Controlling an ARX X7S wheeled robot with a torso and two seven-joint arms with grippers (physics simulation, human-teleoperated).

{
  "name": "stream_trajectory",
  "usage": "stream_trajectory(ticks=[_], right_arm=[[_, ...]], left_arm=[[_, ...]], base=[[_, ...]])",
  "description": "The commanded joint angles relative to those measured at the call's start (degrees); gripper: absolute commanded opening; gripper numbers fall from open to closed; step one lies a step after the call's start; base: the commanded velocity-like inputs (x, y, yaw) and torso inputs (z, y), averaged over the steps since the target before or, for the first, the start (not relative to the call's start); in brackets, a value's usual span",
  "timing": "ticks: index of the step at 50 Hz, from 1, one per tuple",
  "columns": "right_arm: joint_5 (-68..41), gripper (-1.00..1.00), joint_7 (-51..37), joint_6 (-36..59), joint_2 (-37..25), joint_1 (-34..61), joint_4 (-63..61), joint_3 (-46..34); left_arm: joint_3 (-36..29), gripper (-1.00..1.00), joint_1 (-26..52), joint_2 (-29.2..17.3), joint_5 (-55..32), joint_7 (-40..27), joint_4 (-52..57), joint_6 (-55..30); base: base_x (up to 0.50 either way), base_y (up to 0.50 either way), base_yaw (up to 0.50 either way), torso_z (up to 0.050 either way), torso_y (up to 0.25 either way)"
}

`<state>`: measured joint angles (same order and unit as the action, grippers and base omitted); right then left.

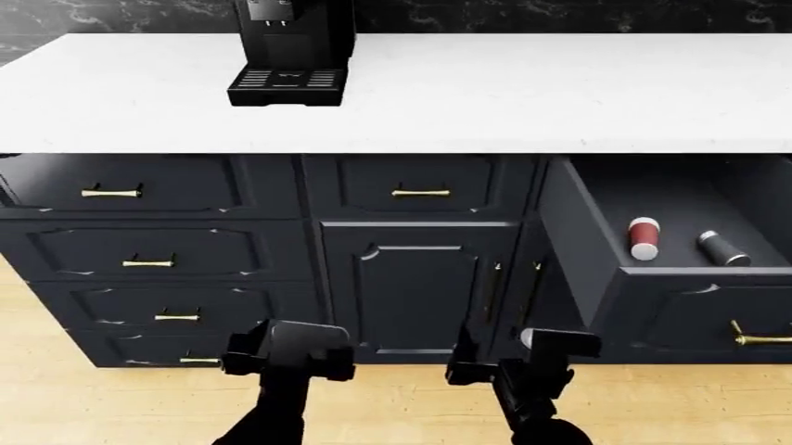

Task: Pick and place the shaker into the drawer. Then close the cabinet.

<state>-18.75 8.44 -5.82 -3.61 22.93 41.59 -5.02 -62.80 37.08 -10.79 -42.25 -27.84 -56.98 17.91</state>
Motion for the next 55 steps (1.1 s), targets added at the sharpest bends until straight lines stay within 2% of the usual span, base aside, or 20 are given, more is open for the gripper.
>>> stream_trajectory(ticks=[1, 9, 16, 22, 30, 44, 53, 54, 55], right_arm=[[0.35, 1.00, -0.18, -0.39, -0.44, -1.10, -2.47, -2.21], [0.20, 1.00, 0.48, -0.28, -0.80, -1.37, -3.35, -3.45], [-0.24, 1.00, 1.01, -0.54, -0.98, -1.09, -2.91, -4.03], [-0.53, 1.00, 1.21, -0.47, -1.10, -0.85, -2.59, -4.51], [-0.76, 1.00, 1.32, -0.87, -1.26, -0.71, -2.29, -5.07], [-1.53, 1.00, 1.04, -1.51, -1.39, -0.62, -1.95, -5.52], [-2.62, 1.00, 0.51, -1.14, -1.40, -0.39, -1.31, -5.18], [10.15, 1.00, 0.16, 3.92, 3.32, -14.33, -33.00, 7.01], [7.86, 1.00, 5.70, 3.83, 3.33, -5.74, -24.41, 7.07]], left_arm=[[1.03, 1.00, -1.21, -2.31, -0.74, -0.82, 4.72, 0.86], [0.69, 1.00, -1.68, -3.28, -0.64, -1.74, 7.19, -0.21], [1.17, 1.00, -0.55, -0.58, -0.34, 1.17, 0.80, 2.11], [1.01, 1.00, -0.46, -0.29, 0.09, 1.34, 0.18, 2.46], [0.63, 1.00, -0.45, 0.04, 0.98, 1.41, -0.61, 3.23], [-0.86, 1.00, -1.89, -3.32, 2.39, -2.51, 7.42, 0.71], [-1.00, 1.00, -1.65, -2.83, 2.72, -2.21, 6.34, 0.63], [55.40, 1.00, -28.48, 10.41, 50.85, 19.50, 48.38, -11.69], [55.46, 1.00, -19.89, 10.42, 51.70, 19.55, 39.79, -11.79]], base=[[0.00, 0.50, 0.00, 0.000, 0.000], [0.08, 0.50, 0.00, 0.000, 0.000], [0.35, 0.41, 0.00, 0.000, 0.000], [0.48, 0.27, 0.00, 0.000, 0.000], [0.50, 0.15, 0.00, 0.000, 0.000], [0.50, 0.13, 0.00, 0.001, 0.000], [0.00, 0.00, 0.00, 0.000, 0.000], [0.00, 0.00, 0.00, 0.000, 0.000], [0.00, 0.00, 0.00, 0.000, 0.000]])
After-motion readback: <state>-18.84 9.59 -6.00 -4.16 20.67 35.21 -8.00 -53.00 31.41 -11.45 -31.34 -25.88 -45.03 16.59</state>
